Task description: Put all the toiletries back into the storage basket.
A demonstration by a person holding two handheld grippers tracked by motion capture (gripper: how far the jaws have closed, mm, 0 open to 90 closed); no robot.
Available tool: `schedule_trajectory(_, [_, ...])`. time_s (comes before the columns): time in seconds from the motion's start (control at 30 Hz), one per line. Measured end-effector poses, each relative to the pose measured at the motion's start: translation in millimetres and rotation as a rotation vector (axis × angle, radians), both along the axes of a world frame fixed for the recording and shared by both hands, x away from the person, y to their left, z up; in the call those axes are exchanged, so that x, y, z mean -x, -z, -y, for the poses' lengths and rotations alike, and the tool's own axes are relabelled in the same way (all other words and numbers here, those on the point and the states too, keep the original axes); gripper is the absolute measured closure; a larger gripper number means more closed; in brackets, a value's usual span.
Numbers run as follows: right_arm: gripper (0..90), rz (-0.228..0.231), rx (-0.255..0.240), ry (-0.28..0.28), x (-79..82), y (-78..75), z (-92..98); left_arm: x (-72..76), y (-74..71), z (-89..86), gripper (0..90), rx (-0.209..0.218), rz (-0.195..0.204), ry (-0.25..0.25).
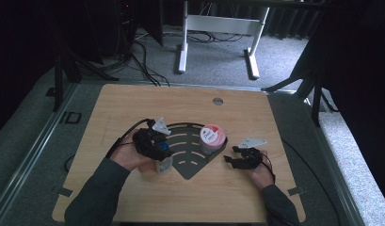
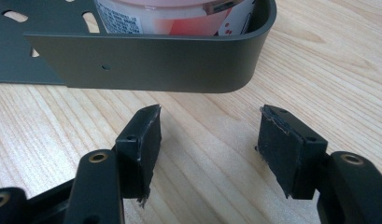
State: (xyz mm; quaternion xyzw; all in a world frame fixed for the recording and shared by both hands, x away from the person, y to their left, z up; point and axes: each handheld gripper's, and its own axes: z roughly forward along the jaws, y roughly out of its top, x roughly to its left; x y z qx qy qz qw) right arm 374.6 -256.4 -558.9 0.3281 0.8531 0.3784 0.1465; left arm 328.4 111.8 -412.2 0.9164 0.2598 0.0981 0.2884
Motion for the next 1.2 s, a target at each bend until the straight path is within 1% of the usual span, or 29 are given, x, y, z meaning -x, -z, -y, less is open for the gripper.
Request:
schedule_trajectory(0.07, [39.1, 0.0, 0.0, 0.0, 0.0, 0.0, 0.0, -0.3, 0.7, -0.2, 45.5, -0.011, -0.008, 0.004])
schedule_trajectory(0.13, [39.1, -0.001, 0.0, 0.0, 0.0, 0.0, 0.0, -0.3, 0.7, -0.2, 45.9, -0.011, -0.008, 0.004])
schedule_trajectory(0.17, [39.1, 0.0, 0.0, 0.0, 0.0, 0.0, 0.0, -0.7, 1.6, 0.0, 46.6, -0.029, -0.013, 0.011])
schedule_trajectory(0.23, [39.1, 0.0, 0.0, 0.0, 0.0, 0.0, 0.0, -1.3, 2.1, 0.2, 47.3, -0.034, -0.028, 0.02])
schedule_trajectory(0.27, [39.0, 0.0, 0.0, 0.0, 0.0, 0.0, 0.0, -1.5, 2.8, 0.7, 47.4, -0.035, -0.029, 0.017])
schedule_trajectory(0.4, [38.7, 0.0, 0.0, -0.002, 0.0, 0.0, -0.1, -3.3, 4.9, 2.8, 48.0, -0.063, -0.043, 0.023])
schedule_trajectory(0.53, [38.5, -0.001, 0.001, -0.003, 0.0, 0.0, -0.1, -3.4, 5.8, 4.2, 48.7, -0.068, -0.05, 0.025])
schedule_trajectory(0.57, [38.5, 0.0, 0.001, -0.003, 0.0, 0.0, -0.1, -3.9, 6.2, 5.8, 49.3, -0.087, -0.057, 0.03])
schedule_trajectory(0.63, [38.5, 0.0, 0.001, -0.003, 0.0, 0.0, -0.1, -4.6, 6.8, 6.6, 49.6, -0.1, -0.06, 0.036])
schedule_trajectory(0.7, [38.4, 0.0, 0.001, -0.003, 0.1, 0.0, -0.1, -5.2, 7.2, 7.1, 49.8, -0.099, -0.068, 0.035])
schedule_trajectory(0.93, [38.4, 0.0, 0.001, -0.004, 0.0, 0.0, -0.1, -8.2, 9.5, 7.6, 51.4, -0.111, -0.077, 0.033])
schedule_trajectory(0.97, [38.3, 0.0, 0.001, -0.004, 0.0, 0.0, -0.1, -8.3, 11.3, 10.0, 51.9, -0.131, -0.075, 0.04])
schedule_trajectory(1.0, [38.3, 0.0, 0.001, -0.003, 0.1, 0.0, -0.1, -8.4, 11.7, 10.8, 51.9, -0.14, -0.078, 0.039])
schedule_trajectory(1.2, [38.2, -0.001, 0.0, -0.003, 0.1, 0.0, -0.2, -10.0, 14.0, 13.2, 52.6, -0.161, -0.089, 0.046])
